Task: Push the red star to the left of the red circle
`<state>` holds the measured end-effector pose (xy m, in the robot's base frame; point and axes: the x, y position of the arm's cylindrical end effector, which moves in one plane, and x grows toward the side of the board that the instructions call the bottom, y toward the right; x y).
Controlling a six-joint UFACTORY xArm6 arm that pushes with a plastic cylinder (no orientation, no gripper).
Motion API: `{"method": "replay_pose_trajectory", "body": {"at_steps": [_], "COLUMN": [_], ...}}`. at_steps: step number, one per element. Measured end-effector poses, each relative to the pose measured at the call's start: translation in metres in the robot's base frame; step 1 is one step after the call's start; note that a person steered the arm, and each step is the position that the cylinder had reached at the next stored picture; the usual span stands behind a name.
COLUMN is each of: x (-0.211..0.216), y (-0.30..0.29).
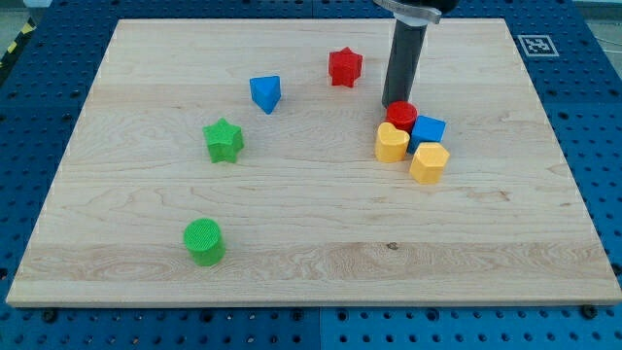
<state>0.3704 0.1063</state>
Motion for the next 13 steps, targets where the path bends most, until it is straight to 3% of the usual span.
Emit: {"method": "replay_pose_trajectory", "body": {"at_steps": [6,8,13], "x": [-0.094,-0.09,-0.062], "y": [0.005,-0.064,-0.092]}}
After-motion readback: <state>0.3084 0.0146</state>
